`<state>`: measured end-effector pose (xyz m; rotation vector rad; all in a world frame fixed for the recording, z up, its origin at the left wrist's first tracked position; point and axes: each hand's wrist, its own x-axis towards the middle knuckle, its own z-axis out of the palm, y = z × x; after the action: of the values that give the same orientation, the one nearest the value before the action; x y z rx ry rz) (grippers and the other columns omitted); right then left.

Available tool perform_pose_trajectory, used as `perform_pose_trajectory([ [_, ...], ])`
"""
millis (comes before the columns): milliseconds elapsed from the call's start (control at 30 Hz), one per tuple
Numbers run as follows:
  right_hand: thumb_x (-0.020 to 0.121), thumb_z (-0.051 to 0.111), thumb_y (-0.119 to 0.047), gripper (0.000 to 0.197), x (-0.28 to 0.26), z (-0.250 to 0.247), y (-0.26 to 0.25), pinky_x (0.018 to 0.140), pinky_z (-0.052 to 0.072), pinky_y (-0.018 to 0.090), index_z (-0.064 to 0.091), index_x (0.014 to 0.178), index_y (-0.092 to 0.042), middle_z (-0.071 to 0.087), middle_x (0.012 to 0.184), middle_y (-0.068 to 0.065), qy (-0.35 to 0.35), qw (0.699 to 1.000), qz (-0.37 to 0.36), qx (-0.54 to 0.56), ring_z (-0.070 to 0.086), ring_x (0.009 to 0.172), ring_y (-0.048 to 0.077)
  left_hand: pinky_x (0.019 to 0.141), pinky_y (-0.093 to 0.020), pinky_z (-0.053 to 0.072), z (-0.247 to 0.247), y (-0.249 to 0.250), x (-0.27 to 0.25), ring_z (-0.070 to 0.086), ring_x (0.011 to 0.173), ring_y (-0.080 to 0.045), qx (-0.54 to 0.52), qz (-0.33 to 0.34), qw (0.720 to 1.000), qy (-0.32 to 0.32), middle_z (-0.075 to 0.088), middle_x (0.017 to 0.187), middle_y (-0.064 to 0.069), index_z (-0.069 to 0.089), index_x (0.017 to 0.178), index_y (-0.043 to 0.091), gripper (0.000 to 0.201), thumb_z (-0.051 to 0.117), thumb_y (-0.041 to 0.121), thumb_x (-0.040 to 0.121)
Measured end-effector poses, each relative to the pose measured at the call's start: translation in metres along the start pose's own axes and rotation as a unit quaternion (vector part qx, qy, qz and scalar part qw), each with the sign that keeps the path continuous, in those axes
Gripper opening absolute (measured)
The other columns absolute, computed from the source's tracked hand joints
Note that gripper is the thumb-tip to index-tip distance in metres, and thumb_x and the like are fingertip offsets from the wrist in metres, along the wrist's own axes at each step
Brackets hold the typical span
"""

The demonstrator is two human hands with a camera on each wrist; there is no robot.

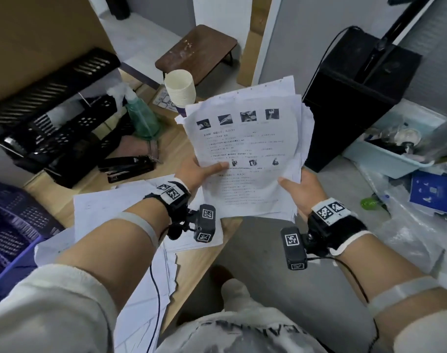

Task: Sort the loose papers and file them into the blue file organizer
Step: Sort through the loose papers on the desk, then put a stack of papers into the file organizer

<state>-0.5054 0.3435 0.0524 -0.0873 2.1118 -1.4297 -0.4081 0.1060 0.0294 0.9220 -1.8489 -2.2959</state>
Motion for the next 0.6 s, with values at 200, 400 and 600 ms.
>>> perform_pose_trajectory([
  [200,0.08,0.065,-0.02,0.03,0.009,0.04,-0.055,0.089,0.055,0.039,0.067,0.106,-0.007,0.073,0.097,0.006,0.014,0.999,-0.041,0.006,0.069,0.092,0.024,0.1,-0.057,0.049,-0.033,0.046,-0.033,0.066,0.109,-0.038,-0.073,0.081,0.989,0.096,0.071,0.114,-0.018,0.065,0.114,-0.005,0.049,0.083,0.005,0.069],
  [400,0.065,0.073,-0.028,0.031,0.017,0.076,-0.05,0.088,0.056,0.044,0.07,0.093,-0.016,0.073,0.093,0.003,-0.018,0.999,-0.028,0.004,0.07,0.091,0.024,0.095,-0.049,0.053,-0.063,0.037,-0.062,0.066,0.111,-0.031,-0.012,0.123,0.984,0.127,0.071,0.117,-0.011,0.065,0.119,0.013,0.05,0.084,0.008,0.073],
  [600,0.071,0.059,0.007,0.052,0.009,0.092,-0.052,0.085,0.056,0.049,0.06,0.119,-0.013,0.071,0.104,0.011,-0.029,0.989,-0.012,0.147,0.068,0.095,0.03,0.093,-0.041,0.055,-0.051,0.025,-0.067,0.071,0.102,-0.025,-0.035,0.091,0.982,0.159,0.075,0.108,-0.008,0.068,0.113,0.008,0.044,0.084,0.009,0.072],
])
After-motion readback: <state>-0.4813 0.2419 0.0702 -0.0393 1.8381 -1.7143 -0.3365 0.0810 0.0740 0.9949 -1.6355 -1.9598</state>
